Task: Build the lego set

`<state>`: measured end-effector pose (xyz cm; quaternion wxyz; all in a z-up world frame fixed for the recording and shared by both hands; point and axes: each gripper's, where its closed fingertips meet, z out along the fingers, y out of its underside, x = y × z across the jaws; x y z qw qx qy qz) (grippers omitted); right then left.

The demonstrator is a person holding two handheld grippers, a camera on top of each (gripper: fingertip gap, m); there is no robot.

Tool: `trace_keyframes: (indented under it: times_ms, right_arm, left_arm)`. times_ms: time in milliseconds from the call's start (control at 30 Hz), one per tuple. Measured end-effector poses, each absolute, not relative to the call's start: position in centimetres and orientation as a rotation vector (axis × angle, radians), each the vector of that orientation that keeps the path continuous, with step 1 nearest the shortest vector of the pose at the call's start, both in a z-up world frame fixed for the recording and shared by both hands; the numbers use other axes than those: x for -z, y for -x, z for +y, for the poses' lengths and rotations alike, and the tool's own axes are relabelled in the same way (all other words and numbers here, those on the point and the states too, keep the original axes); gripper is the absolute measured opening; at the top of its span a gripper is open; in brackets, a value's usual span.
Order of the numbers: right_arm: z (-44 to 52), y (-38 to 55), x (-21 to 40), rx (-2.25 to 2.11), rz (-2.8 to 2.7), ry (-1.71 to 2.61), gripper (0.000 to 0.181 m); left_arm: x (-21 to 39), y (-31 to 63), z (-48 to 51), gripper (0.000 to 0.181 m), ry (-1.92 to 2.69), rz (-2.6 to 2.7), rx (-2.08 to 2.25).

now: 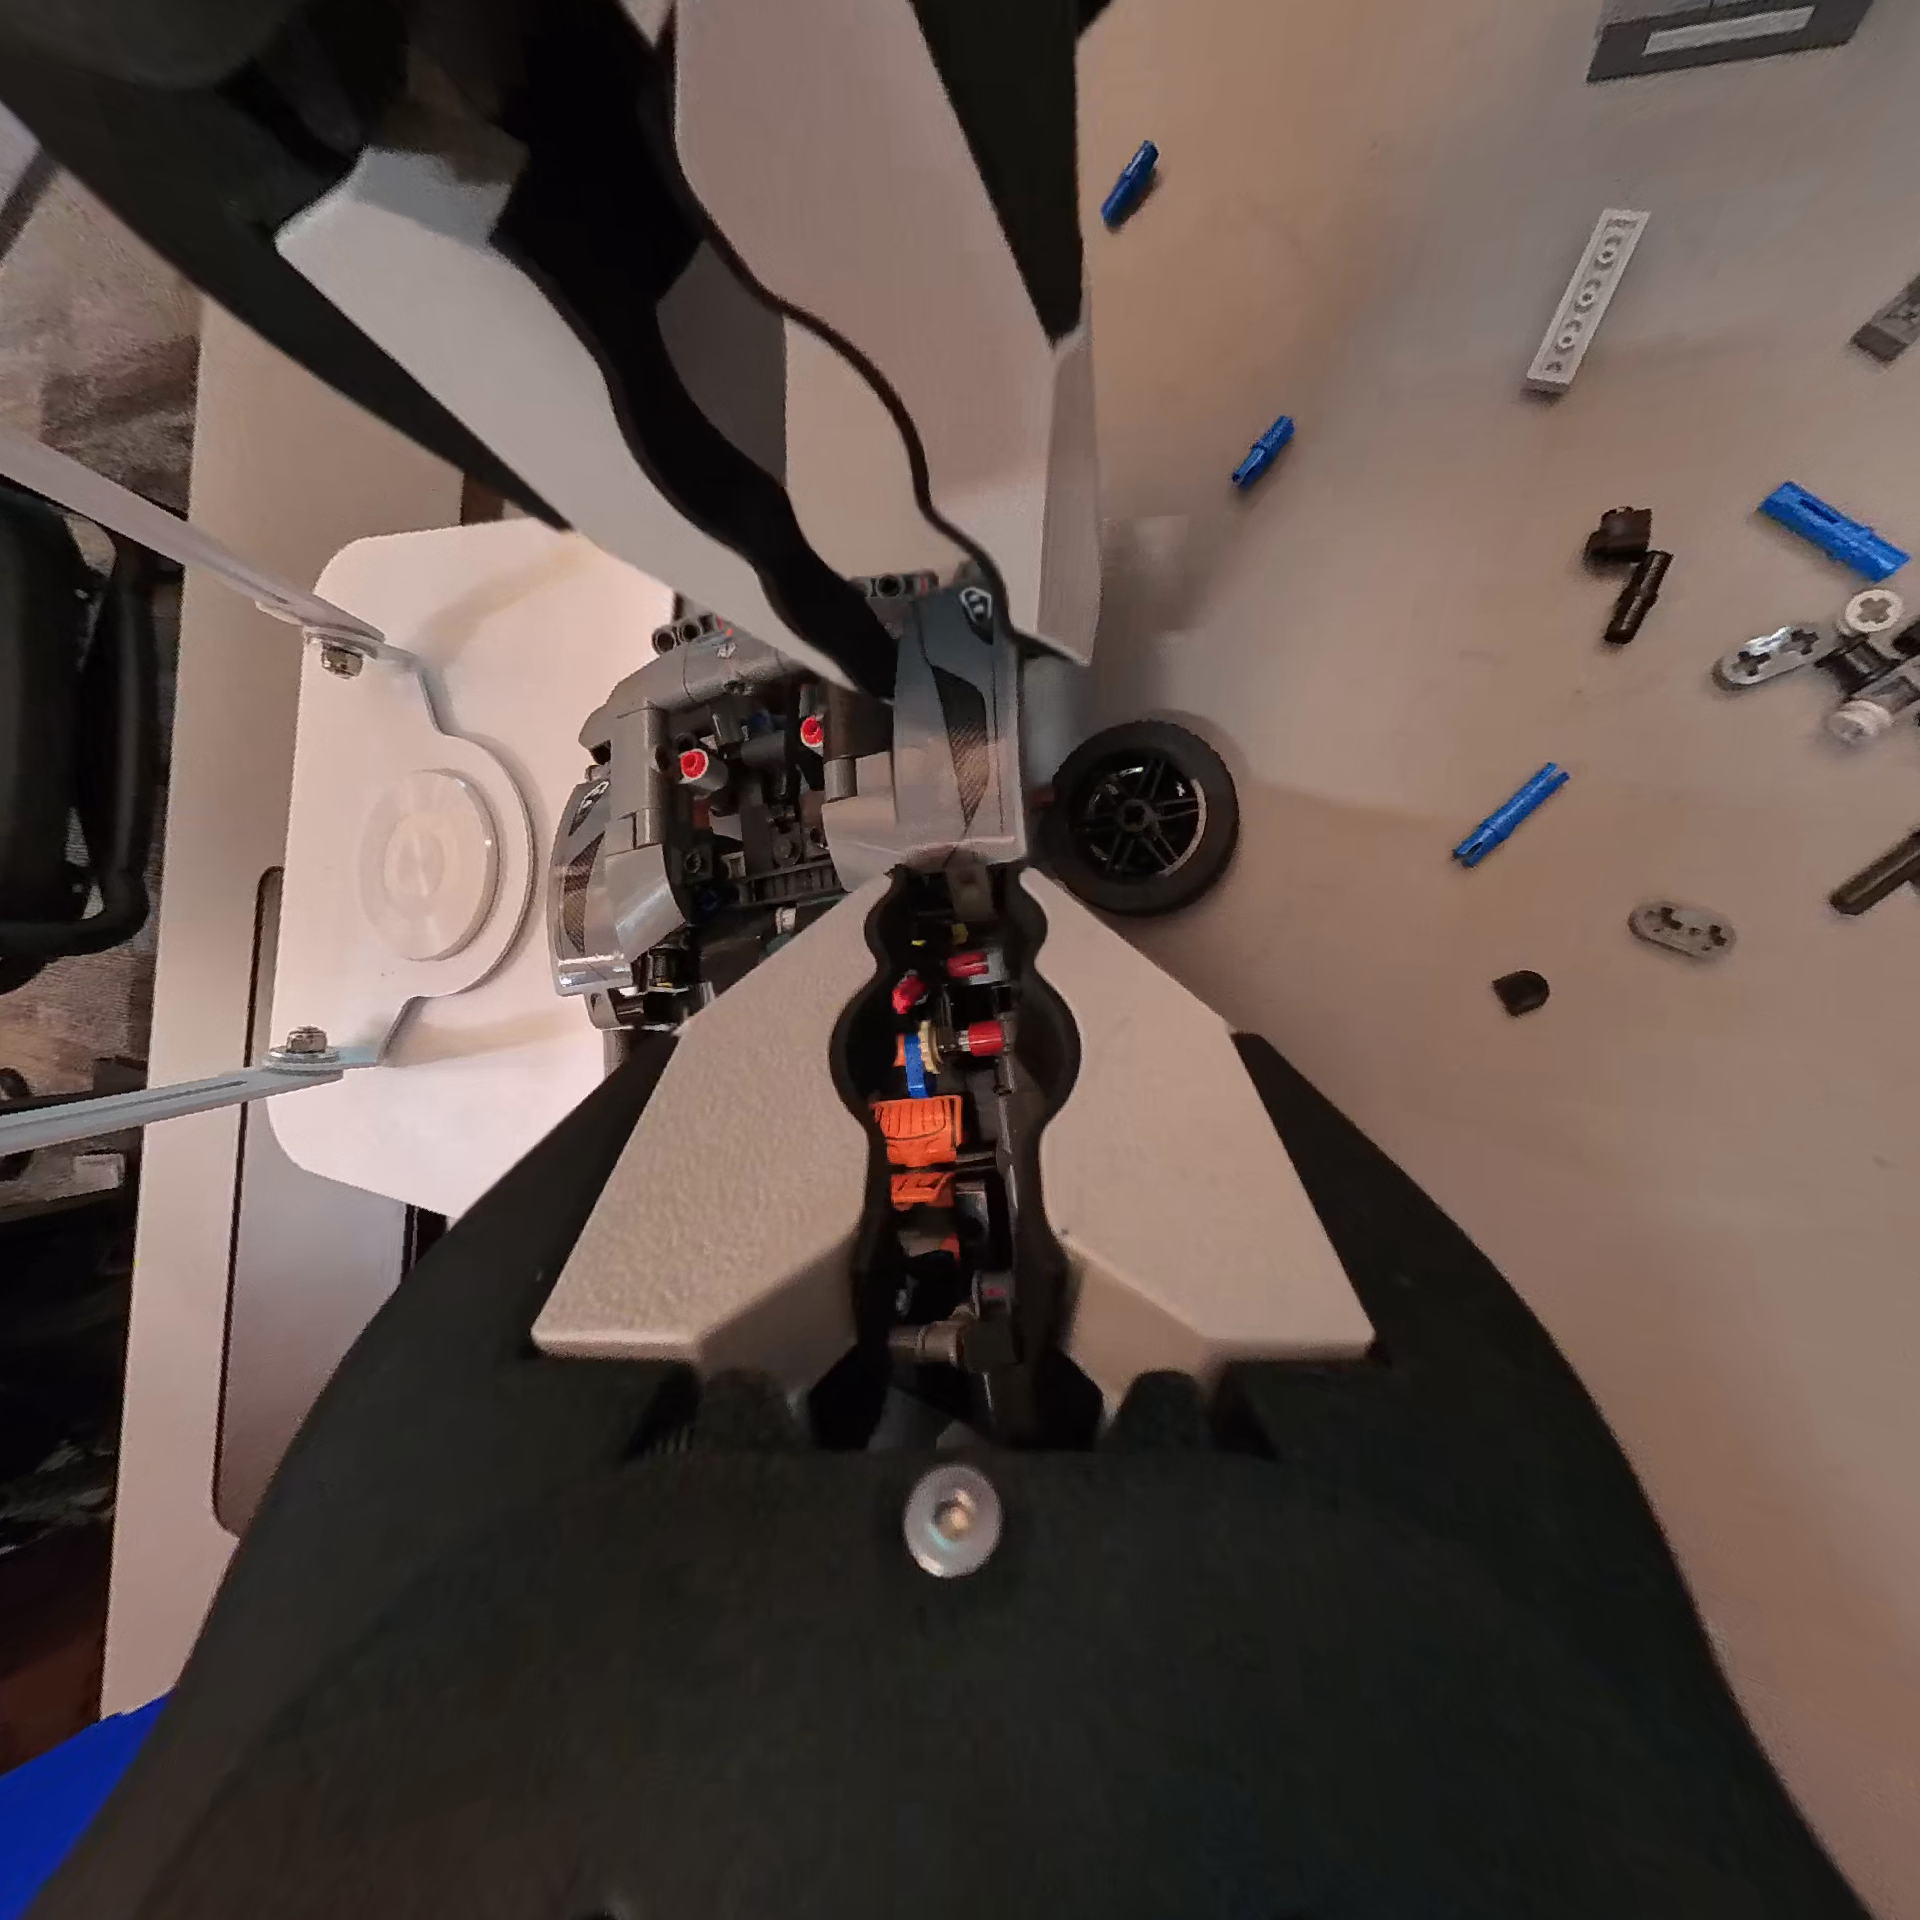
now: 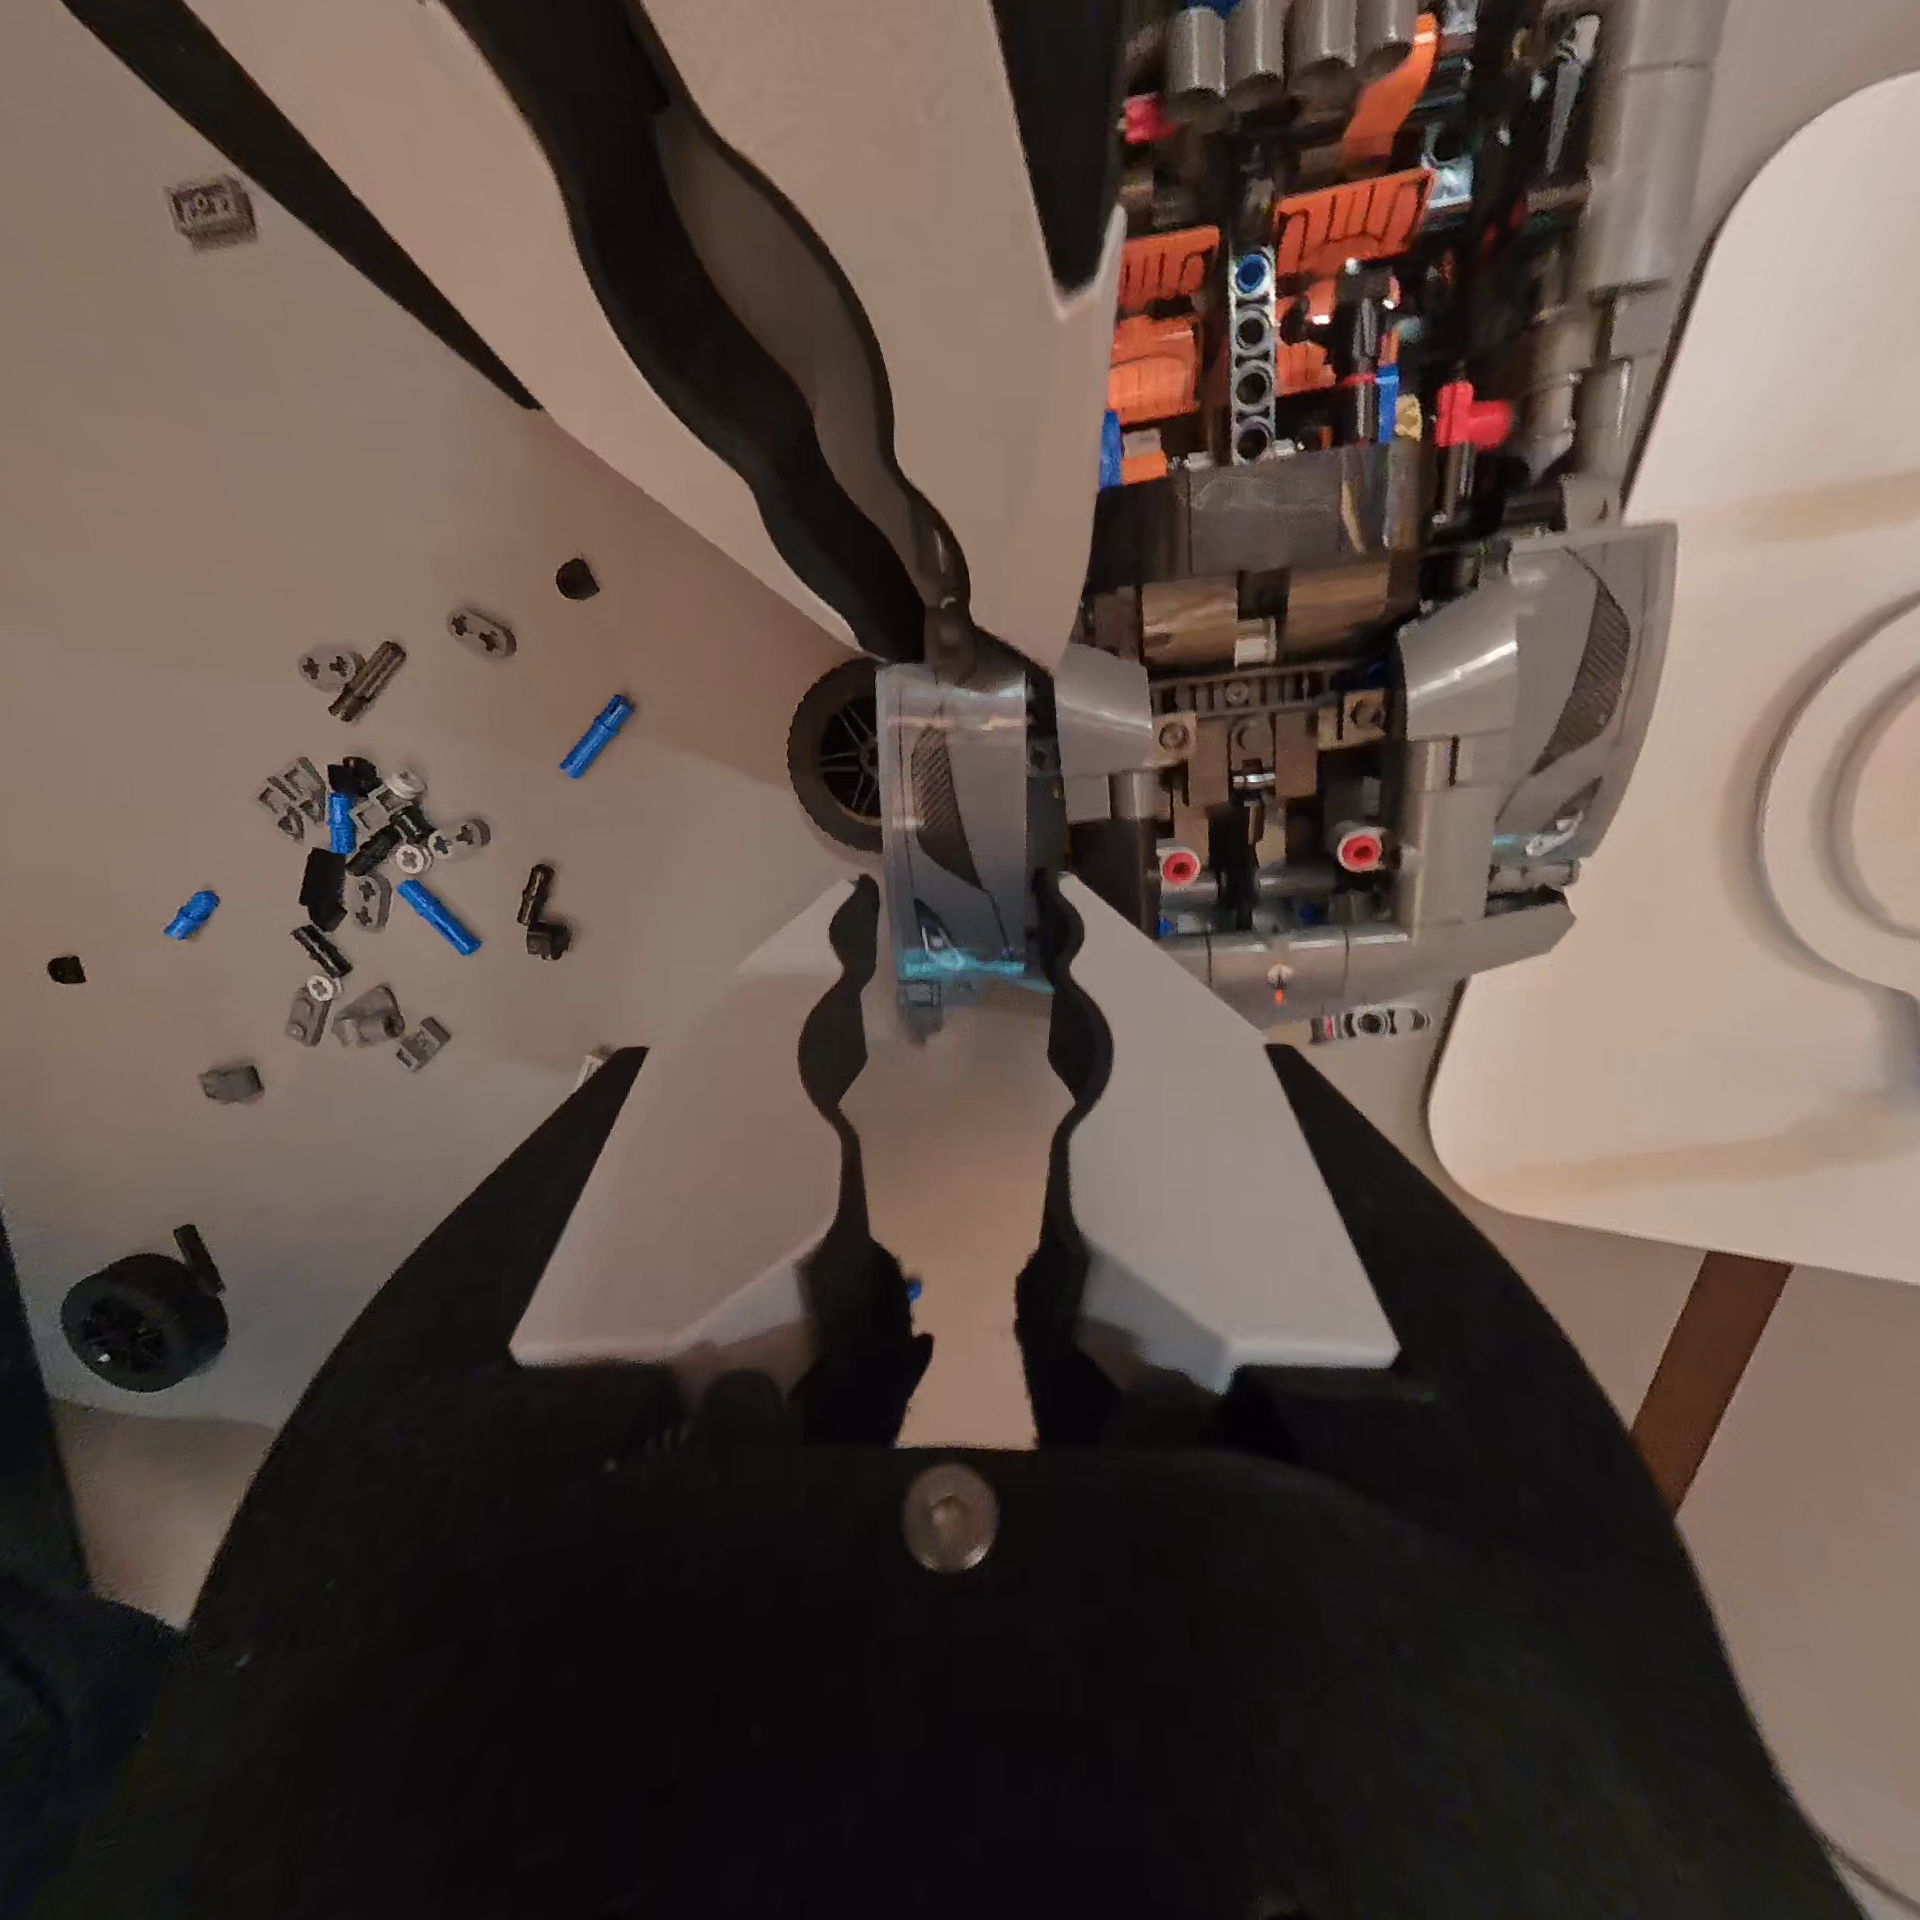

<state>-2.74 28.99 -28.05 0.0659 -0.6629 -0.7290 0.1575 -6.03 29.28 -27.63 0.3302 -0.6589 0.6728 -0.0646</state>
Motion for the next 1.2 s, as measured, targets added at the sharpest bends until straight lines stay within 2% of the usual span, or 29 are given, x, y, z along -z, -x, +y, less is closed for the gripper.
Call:
trace_keyframes:
  times_ms: [100, 233, 633, 1200]
  right_arm:
    - [29.4, 1.9, 26.9, -0.522, -2.102, 2.042, 0.043]
    - [28.9, -1.2, 27.9, -0.527, -2.069, 2.212, 0.047]
    - [27.4, -1.1, 31.9, -0.547, -2.106, 2.321, 0.038]
    - [26.7, 0.2, 31.9, -0.665, -2.089, 2.328, 0.031]
  left_arm:
    - [27.5, 6.0, 29.4, 0.014, 1.713, 1.752, 0.151]
    - [27.6, 6.3, 29.5, 0.013, 1.726, 1.756, 0.132]
    - [29.0, 6.2, 29.0, 0.014, 1.730, 1.826, 0.065]
    - [29.0, 7.1, 28.8, 0.013, 1.787, 1.844, 0.092]
